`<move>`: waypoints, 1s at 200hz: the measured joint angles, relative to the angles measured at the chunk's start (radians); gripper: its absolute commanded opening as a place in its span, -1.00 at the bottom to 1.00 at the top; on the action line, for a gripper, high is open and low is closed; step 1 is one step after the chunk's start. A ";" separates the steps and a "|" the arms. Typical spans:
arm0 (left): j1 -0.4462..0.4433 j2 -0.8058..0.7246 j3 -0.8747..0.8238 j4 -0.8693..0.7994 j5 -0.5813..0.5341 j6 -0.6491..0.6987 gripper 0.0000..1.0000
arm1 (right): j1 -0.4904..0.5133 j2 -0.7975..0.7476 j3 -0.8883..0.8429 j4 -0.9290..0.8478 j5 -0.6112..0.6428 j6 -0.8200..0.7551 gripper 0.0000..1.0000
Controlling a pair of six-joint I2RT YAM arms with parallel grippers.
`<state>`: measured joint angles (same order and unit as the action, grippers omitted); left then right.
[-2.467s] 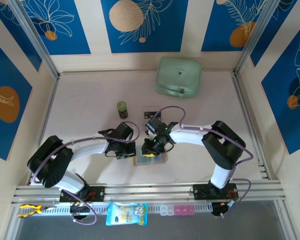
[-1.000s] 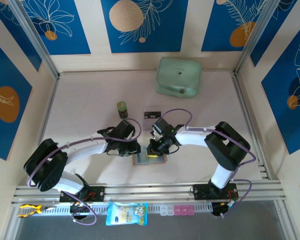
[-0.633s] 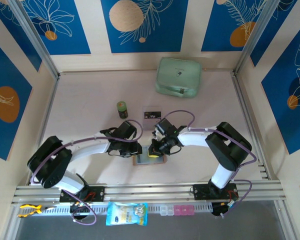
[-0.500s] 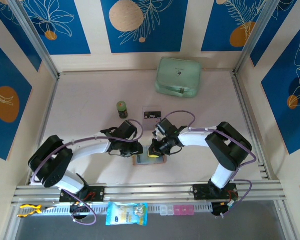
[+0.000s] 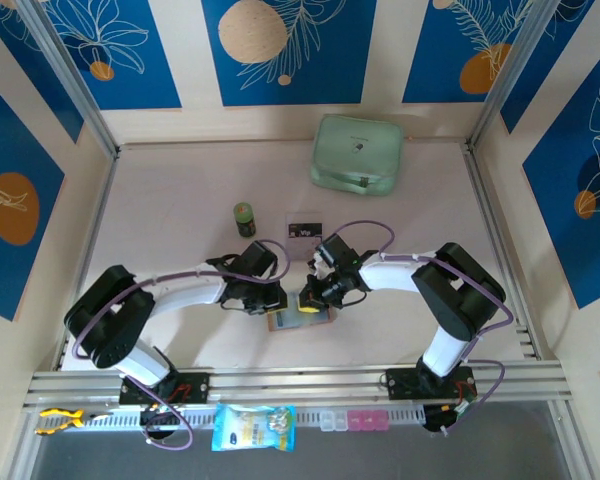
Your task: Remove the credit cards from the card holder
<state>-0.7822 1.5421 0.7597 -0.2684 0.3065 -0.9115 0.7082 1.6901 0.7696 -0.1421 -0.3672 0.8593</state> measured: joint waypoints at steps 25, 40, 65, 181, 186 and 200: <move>0.000 0.000 0.017 0.000 0.000 0.000 -0.71 | 0.000 -0.005 -0.007 0.001 0.000 0.000 -0.88; -0.001 0.000 0.025 0.000 0.000 0.000 -0.73 | 0.000 -0.008 -0.009 0.001 -0.001 0.003 -0.87; -0.002 0.000 0.034 0.000 0.000 0.001 -0.80 | 0.000 -0.008 -0.009 0.002 -0.004 0.006 -0.88; -0.002 -0.029 0.071 -0.027 0.000 0.019 -0.89 | -0.029 -0.151 -0.009 -0.039 0.008 0.017 -0.72; -0.002 -0.029 0.072 -0.027 0.001 0.020 -0.88 | -0.034 -0.163 -0.009 -0.045 0.011 0.013 -0.72; -0.002 -0.029 0.077 -0.027 0.005 0.023 -0.79 | -0.049 -0.192 -0.009 -0.064 0.018 0.009 -0.71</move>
<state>-0.7841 1.5135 0.8364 -0.2958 0.3111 -0.8883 0.6590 1.4982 0.7609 -0.2058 -0.3496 0.8680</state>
